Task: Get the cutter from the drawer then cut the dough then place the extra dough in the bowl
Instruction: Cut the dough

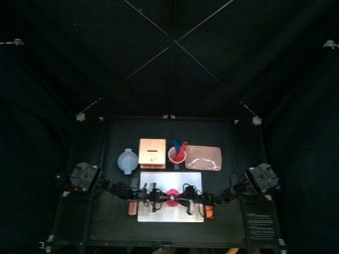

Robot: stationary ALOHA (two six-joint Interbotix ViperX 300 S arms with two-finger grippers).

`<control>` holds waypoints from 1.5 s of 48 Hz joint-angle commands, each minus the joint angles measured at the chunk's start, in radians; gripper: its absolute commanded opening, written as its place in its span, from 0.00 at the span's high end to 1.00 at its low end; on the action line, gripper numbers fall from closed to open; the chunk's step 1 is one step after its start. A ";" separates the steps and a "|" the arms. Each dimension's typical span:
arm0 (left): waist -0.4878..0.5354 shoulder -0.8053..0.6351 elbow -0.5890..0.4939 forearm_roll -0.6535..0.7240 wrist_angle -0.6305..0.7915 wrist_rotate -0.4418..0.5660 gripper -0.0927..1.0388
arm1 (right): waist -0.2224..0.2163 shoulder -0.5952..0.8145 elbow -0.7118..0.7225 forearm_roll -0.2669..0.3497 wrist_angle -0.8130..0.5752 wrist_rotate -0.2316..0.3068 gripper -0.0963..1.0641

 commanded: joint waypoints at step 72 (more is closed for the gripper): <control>-0.002 -0.146 -0.014 0.095 0.081 0.043 0.45 | -0.077 -0.071 -0.046 -0.035 0.176 0.008 0.28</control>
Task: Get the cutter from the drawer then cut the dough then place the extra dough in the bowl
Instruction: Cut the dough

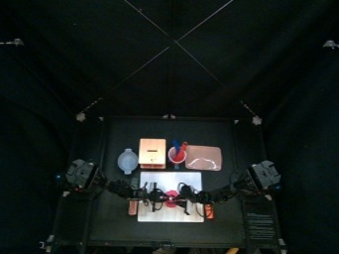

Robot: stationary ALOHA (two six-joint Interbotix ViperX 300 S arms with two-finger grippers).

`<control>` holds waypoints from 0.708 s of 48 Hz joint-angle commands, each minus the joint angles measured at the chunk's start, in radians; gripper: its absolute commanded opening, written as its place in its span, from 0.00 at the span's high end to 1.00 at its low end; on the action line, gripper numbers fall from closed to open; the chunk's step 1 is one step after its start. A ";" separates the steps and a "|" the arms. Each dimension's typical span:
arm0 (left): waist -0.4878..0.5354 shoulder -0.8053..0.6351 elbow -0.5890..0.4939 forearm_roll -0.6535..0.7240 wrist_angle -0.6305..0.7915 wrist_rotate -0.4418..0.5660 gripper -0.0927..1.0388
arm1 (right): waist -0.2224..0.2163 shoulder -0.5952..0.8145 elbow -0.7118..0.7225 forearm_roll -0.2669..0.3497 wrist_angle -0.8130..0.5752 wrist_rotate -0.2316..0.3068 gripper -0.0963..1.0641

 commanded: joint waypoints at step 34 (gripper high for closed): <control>0.048 -0.107 0.009 0.091 0.003 0.098 0.31 | -0.103 -0.087 -0.098 -0.172 0.222 0.011 0.18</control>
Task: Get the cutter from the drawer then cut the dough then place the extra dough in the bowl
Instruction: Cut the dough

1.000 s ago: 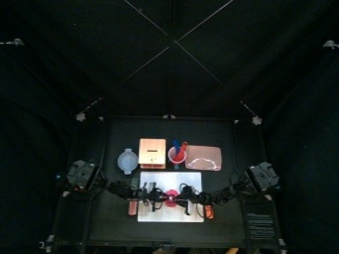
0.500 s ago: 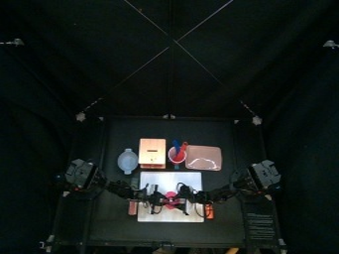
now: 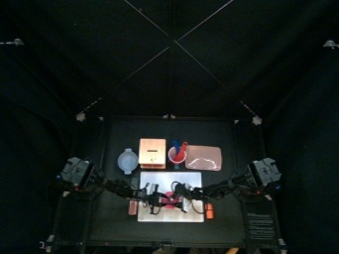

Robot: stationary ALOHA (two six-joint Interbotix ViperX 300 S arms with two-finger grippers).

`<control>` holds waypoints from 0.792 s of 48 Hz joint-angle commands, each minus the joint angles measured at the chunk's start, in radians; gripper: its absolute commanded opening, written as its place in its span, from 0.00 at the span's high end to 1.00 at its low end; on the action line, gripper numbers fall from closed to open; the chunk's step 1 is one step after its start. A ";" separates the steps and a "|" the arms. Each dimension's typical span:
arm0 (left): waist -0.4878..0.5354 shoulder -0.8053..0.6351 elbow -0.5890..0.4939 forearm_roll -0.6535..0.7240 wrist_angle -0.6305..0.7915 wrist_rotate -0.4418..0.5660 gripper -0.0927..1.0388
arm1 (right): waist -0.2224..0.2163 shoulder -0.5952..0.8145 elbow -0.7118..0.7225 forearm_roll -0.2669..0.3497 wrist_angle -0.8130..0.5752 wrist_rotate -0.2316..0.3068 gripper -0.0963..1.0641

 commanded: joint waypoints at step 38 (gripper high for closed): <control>-0.048 0.014 0.031 -0.158 -0.006 0.041 0.39 | -0.081 -0.103 -0.138 -0.204 0.222 0.005 0.18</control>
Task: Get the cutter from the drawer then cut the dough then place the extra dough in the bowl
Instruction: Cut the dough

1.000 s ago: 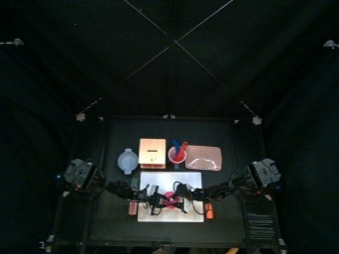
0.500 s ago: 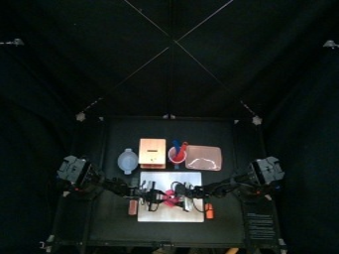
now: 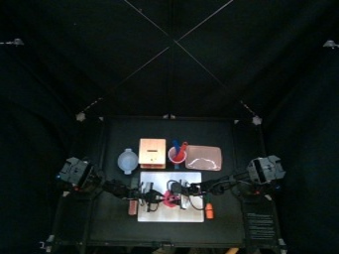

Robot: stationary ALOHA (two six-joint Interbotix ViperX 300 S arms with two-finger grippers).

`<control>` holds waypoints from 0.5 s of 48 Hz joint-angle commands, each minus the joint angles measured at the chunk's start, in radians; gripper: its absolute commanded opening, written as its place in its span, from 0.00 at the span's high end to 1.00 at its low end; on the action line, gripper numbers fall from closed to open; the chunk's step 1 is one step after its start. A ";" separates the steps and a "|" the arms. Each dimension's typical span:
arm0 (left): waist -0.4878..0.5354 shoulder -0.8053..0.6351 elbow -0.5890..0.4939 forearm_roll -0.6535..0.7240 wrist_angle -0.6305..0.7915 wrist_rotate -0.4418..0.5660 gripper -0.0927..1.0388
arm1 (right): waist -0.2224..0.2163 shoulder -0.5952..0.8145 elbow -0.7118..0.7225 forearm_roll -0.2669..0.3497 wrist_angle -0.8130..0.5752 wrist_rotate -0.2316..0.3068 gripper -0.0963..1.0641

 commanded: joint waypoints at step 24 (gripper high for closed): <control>-0.006 0.063 -0.051 -0.006 -0.006 -0.002 0.44 | -0.015 0.006 -0.227 -0.218 0.428 0.000 0.18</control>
